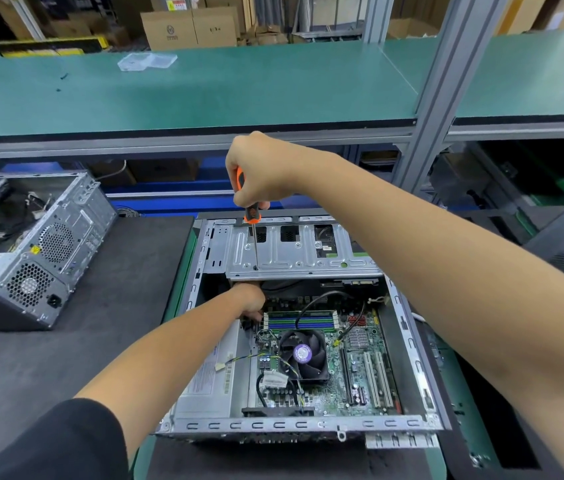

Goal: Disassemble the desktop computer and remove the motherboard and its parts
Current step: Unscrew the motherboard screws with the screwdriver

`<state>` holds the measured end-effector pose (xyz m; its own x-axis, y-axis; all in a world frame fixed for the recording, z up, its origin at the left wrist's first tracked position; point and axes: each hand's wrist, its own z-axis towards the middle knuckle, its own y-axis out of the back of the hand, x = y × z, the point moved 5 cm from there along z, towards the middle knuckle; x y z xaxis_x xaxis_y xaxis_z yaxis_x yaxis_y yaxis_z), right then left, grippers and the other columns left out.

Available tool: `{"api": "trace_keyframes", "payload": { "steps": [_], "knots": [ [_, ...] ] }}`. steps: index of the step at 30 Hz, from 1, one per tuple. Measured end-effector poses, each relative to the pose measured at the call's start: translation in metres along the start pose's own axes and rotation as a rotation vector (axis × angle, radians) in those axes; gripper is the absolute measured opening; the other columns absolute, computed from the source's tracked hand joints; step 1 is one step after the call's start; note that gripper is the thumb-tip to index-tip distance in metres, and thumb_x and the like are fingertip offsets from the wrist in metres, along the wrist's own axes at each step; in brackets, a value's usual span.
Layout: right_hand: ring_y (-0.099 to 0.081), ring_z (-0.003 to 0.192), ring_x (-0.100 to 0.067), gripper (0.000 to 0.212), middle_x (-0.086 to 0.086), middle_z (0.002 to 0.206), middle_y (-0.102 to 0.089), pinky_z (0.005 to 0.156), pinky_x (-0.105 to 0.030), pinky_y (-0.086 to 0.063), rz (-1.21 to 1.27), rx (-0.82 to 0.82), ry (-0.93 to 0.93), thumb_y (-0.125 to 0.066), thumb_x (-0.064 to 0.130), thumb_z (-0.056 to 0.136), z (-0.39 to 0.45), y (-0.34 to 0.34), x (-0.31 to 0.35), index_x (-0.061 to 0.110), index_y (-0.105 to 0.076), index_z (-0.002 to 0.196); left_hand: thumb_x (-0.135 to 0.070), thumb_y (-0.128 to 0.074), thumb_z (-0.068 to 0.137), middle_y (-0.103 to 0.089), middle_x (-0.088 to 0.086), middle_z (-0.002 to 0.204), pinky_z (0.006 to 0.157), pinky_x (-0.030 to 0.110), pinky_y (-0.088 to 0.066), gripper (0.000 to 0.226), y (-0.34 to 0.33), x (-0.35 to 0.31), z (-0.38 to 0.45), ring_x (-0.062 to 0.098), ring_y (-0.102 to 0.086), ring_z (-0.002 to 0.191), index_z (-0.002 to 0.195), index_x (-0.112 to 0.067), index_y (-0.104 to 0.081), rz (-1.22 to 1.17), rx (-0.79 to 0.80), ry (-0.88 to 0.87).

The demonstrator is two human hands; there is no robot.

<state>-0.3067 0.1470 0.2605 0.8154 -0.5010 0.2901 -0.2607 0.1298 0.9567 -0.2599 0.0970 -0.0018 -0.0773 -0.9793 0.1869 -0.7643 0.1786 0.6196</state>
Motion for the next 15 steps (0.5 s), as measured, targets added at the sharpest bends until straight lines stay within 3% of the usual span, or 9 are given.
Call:
{"api": "trace_keyframes", "payload": {
  "steps": [4,15],
  "knots": [
    [-0.068,0.060,-0.018,0.011,-0.008,0.060,-0.068,0.053,-0.026,-0.049,-0.002,0.003,-0.004,-0.062,0.010,0.077,0.0011,-0.0007,0.0019,0.000,-0.065,0.081,-0.036,-0.037,0.103,-0.057,0.017,0.130,0.095,0.035,-0.042,0.051,0.0002,-0.0009,0.0001,0.031,-0.053,0.121,0.125,0.006,-0.056,-0.002,-0.009,0.006],
    [-0.066,0.054,-0.010,0.008,-0.001,0.054,-0.066,0.048,-0.019,-0.042,0.010,0.005,-0.005,-0.064,0.010,0.077,0.0074,-0.0006,0.0039,0.003,-0.066,0.077,-0.036,-0.037,0.104,-0.052,0.016,0.136,0.097,0.032,-0.039,0.052,0.0003,0.0010,0.0061,0.029,-0.049,0.126,0.134,0.004,-0.049,-0.132,-0.061,0.067]
  ]
}}
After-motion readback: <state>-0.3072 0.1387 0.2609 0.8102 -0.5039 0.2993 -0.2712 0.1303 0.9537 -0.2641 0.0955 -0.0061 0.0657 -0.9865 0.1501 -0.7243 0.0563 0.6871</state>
